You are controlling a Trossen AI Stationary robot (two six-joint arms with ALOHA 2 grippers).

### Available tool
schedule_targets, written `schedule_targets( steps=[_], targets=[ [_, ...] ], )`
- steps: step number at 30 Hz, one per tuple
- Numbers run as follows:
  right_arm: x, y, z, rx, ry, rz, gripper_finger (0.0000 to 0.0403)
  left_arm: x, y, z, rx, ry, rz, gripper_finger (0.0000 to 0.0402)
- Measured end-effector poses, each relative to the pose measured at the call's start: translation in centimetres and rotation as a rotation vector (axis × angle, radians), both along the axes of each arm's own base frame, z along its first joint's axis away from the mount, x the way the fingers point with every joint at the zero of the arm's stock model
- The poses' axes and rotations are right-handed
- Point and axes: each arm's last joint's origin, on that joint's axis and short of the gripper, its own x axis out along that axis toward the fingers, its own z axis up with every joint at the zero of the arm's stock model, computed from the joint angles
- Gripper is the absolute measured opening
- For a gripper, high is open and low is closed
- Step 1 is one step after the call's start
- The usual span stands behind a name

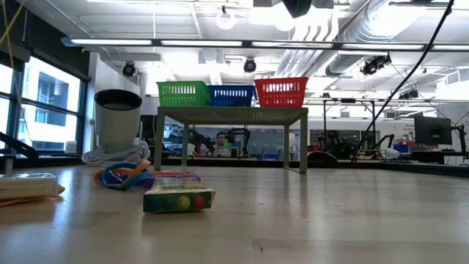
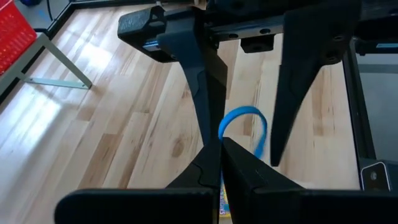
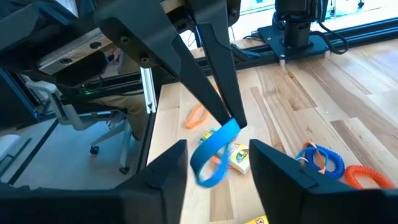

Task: Pick & Place Office Desk Supplies
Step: Put the blue rubber band into the red bin on the shelf

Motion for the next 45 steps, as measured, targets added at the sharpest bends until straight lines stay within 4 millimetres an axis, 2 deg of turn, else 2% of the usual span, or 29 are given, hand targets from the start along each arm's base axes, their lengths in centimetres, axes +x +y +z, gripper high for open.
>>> schedule_targets(
  steps=[10,12,21,25,29,39,45],
  targets=[
    [0.0,-0.3,-0.5,-0.055,0.047,0.001,0.0023,0.2,-0.2,0.2,0.008,-0.008,-0.035,0.0],
    [0.0,-0.3,-0.5,-0.064,0.045,0.005,0.0007,0.2,-0.2,0.2,0.005,-0.005,-0.039,0.0],
    [-0.1,-0.2,-0.5,-0.078,0.044,0.015,0.0002,0.2,-0.3,0.1,-0.017,0.015,-0.063,0.0001],
    [-0.1,-0.1,-0.5,-0.078,0.045,0.019,0.0002,0.2,-0.3,0.1,0.055,0.039,-0.122,0.0012],
    [-0.2,-0.1,-0.6,-0.084,0.057,0.022,0.0002,0.2,-0.4,0.1,0.066,0.04,-0.135,0.0045],
    [-0.6,-0.2,-1.4,-0.086,0.137,0.01,0.0002,0.1,-0.5,0.1,0.079,0.043,-0.147,0.0159],
    [-1.8,0.2,-2.0,-0.105,0.226,-0.022,0.0002,-0.3,-0.9,0.1,0.074,0.041,-0.159,0.0187]
  ],
)
